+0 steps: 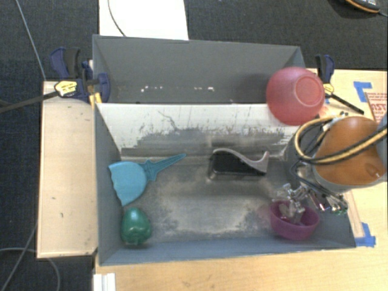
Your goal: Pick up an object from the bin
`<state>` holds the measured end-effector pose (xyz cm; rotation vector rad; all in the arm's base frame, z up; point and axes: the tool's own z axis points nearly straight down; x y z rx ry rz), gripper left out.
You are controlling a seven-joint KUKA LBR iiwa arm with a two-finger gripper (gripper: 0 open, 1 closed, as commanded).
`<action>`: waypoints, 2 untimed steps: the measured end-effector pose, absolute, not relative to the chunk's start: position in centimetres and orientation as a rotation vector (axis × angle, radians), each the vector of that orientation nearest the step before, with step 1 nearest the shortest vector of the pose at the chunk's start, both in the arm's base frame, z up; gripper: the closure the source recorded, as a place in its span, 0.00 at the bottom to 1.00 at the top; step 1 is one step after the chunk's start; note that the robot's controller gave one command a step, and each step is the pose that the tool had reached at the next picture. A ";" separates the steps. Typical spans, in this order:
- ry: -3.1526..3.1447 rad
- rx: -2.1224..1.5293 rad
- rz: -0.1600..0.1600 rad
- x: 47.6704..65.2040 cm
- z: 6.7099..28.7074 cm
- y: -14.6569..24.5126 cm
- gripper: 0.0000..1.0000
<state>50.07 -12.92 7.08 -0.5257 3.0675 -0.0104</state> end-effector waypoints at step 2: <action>3.057 -0.539 -0.011 51.4 7.1 -14.4 1.00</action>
Offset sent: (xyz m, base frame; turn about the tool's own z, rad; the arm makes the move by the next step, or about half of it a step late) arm 0.0123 -0.0152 -0.0008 -0.0139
